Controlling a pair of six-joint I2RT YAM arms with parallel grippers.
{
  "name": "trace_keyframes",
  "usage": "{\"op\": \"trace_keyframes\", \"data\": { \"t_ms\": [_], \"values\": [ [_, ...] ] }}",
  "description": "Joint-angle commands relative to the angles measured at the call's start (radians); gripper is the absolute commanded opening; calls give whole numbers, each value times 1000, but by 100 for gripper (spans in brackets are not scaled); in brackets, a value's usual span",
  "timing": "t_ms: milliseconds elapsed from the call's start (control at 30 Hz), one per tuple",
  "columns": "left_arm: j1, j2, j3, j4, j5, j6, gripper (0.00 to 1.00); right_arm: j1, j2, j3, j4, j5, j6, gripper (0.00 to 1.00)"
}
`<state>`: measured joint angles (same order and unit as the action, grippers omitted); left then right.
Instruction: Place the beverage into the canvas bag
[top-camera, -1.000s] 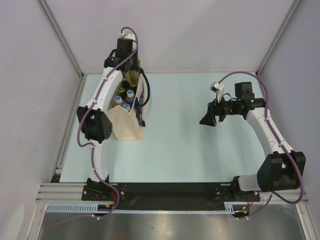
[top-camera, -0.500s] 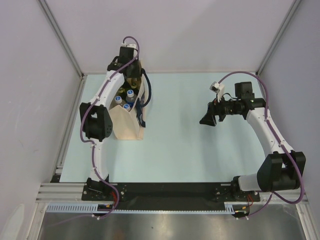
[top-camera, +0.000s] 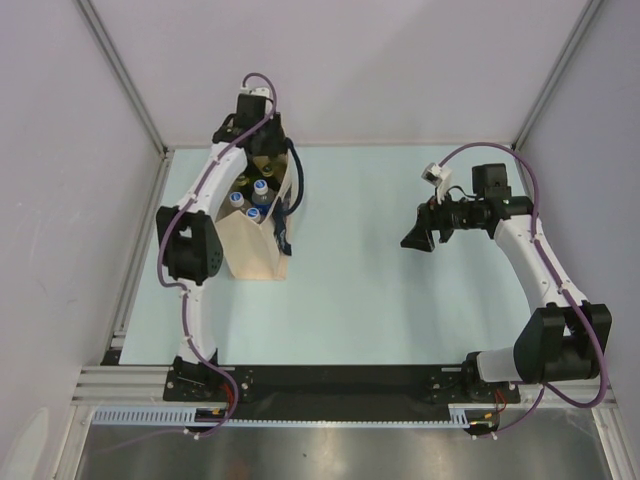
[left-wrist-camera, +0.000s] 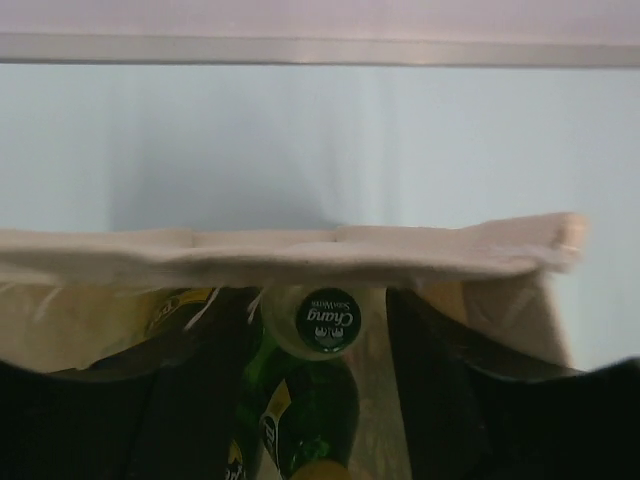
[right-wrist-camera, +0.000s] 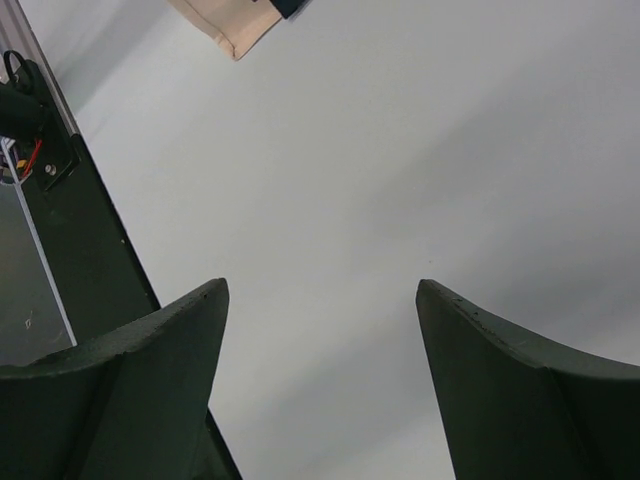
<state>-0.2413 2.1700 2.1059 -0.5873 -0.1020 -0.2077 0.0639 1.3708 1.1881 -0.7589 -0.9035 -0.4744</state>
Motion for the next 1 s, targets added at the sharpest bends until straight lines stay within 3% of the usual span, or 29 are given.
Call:
{"op": "trace_keyframes", "data": {
  "t_ms": [0,233,333,367,400,633,767,967],
  "values": [
    [8,-159,17,67,-8,2,67,-13,-29,54,-22,3,-38,82],
    [5,-343,-44,58,44,1,78,-52,-35,148,-62,44,-58,83],
    [7,-481,-136,60,79,-18,90,-98,-47,200,-51,98,-9,92],
    [7,-515,-164,58,79,-21,95,-122,-53,209,-16,121,22,99],
    [7,-597,-194,60,70,-22,100,-133,-58,228,9,182,99,100],
    [7,-933,-475,47,59,-33,100,-225,-113,260,177,463,313,100],
    [7,-1090,-563,11,33,-22,100,-231,-160,261,276,734,408,100],
    [7,-1225,-601,-46,-27,-2,100,-233,-144,321,218,903,459,100]
  ]
}}
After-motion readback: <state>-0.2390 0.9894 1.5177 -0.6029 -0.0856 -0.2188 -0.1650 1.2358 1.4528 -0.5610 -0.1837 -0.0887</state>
